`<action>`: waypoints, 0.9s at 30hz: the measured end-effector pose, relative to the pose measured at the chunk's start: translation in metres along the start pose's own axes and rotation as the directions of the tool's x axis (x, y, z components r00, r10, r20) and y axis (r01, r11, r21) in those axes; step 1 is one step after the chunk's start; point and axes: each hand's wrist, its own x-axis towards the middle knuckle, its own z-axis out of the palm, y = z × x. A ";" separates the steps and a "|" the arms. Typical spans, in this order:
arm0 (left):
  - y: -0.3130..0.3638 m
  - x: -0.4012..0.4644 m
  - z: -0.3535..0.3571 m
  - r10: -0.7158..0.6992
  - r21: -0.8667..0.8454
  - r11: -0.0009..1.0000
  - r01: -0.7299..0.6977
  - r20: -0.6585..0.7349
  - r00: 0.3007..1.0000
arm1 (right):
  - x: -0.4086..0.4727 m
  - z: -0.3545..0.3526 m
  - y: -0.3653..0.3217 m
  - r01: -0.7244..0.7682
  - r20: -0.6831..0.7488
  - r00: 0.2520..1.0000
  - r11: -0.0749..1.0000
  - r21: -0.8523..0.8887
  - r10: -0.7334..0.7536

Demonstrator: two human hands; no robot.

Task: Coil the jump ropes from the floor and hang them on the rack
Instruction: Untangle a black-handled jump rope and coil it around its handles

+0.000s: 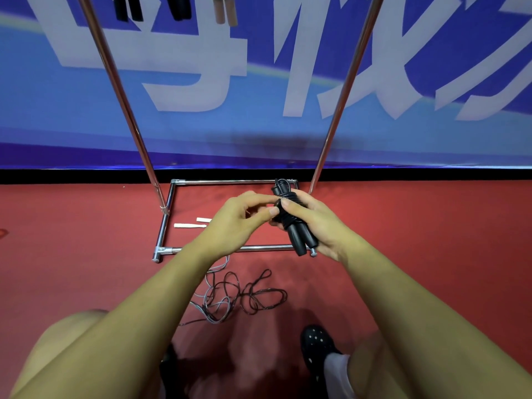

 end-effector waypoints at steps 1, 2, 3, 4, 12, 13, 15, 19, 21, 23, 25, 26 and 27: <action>-0.001 0.001 -0.001 0.002 0.012 1.000 -0.002 -0.040 0.999 | -0.001 0.001 -0.001 0.004 0.013 1.000 1.000 0.008 -0.005; -0.002 0.001 -0.001 -0.005 -0.016 1.000 0.004 -0.076 0.997 | -0.002 0.002 -0.002 0.014 0.026 1.000 1.000 0.022 -0.014; -0.001 0.001 0.000 -0.019 -0.083 0.997 0.010 -0.112 0.994 | -0.003 0.004 -0.004 0.023 0.033 0.999 0.999 0.041 -0.025; 0.000 0.001 0.002 -0.041 -0.170 0.985 0.015 -0.149 0.988 | -0.004 0.005 -0.006 0.031 0.033 0.999 0.998 0.058 -0.033; 0.005 0.004 0.006 -0.121 -0.362 0.932 -0.017 -0.354 0.927 | -0.006 0.011 -0.011 0.117 0.043 0.992 0.992 -0.045 -0.115; 0.005 0.005 0.007 -0.115 -0.351 0.936 -0.023 -0.366 0.923 | -0.005 0.012 -0.011 0.133 0.029 0.991 0.989 -0.070 -0.132; 0.004 0.005 0.010 -0.100 -0.316 0.948 -0.029 -0.383 0.918 | -0.005 0.015 -0.011 0.171 0.018 0.985 0.978 -0.118 -0.170; -0.001 0.006 0.012 -0.117 -0.307 0.952 -0.017 -0.413 0.903 | -0.005 0.016 -0.010 0.203 0.040 0.979 0.967 -0.157 -0.199; -0.002 0.008 0.010 -0.165 -0.343 0.939 0.006 -0.436 0.885 | -0.005 0.016 -0.009 0.182 0.046 0.983 0.978 -0.103 -0.178; -0.004 0.010 0.008 -0.205 -0.391 0.920 0.015 -0.449 0.870 | -0.006 0.016 -0.010 0.160 0.070 0.985 0.987 -0.026 -0.158; -0.005 0.012 0.004 -0.227 -0.434 0.901 0.011 -0.449 0.864 | -0.008 0.017 -0.014 0.138 0.106 0.984 0.989 0.060 -0.144; -0.005 0.013 0.002 -0.231 -0.447 0.895 0.010 -0.445 0.865 | -0.008 0.016 -0.016 0.125 0.124 0.983 0.987 0.101 -0.137; -0.004 0.014 0.000 -0.234 -0.454 0.891 0.012 -0.436 0.869 | -0.009 0.016 -0.018 0.113 0.144 0.981 0.985 0.133 -0.132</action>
